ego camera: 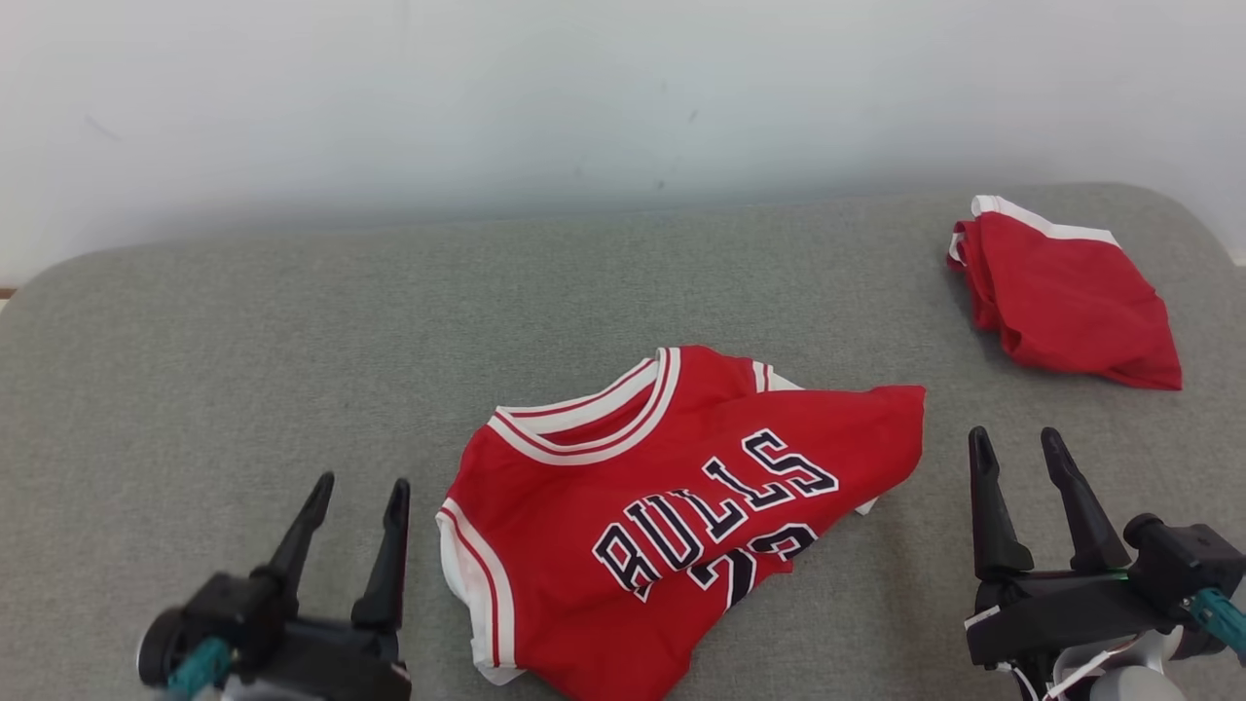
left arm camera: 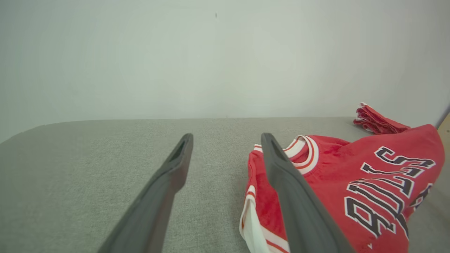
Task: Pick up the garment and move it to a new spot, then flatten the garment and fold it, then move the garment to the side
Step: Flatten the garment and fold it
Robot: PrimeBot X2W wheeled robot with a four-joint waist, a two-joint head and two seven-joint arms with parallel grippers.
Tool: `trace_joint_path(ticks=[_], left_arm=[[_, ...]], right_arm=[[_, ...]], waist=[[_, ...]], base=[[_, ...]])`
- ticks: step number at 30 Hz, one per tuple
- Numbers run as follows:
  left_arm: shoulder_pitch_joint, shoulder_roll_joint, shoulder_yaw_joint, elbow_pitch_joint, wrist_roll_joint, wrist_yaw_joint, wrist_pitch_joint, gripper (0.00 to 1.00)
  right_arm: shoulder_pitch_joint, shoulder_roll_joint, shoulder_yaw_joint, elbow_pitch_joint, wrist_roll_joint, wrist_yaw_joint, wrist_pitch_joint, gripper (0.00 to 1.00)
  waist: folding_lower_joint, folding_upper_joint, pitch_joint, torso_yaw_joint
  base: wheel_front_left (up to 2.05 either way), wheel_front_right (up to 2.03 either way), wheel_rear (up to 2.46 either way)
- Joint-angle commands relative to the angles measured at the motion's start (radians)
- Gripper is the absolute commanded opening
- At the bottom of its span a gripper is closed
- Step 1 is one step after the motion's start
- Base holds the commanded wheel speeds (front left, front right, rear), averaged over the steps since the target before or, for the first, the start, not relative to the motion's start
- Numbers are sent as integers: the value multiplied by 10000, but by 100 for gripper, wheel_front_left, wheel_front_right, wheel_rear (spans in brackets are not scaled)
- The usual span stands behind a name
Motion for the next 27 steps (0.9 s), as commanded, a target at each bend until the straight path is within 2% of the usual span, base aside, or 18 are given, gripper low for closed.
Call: trace_joint_path(ticks=[1,9,16,27], left_arm=[[-346,145,-63,167,-189,-111,107,100],[-2009,1033,-792,1001,-812,-486,1193,100],[-3026,1985,-1963,1445,-1551,-504,1891,100],[-3664,2977,-3568,2253,-3086,-505,2768,100]], right_arm=[[-84,0,79,4,-23,-7,3,100],[-379,145,311,220,115,-7,-123,100],[-632,247,491,604,163,-7,-291,100],[-839,351,654,1002,257,-7,-448,100]], waist=[[0,0,86,-126],[0,0,355,-756],[0,0,594,-1424],[0,0,761,-2087]], base=[[0,0,0],[0,0,0],[0,0,0],[0,0,0]])
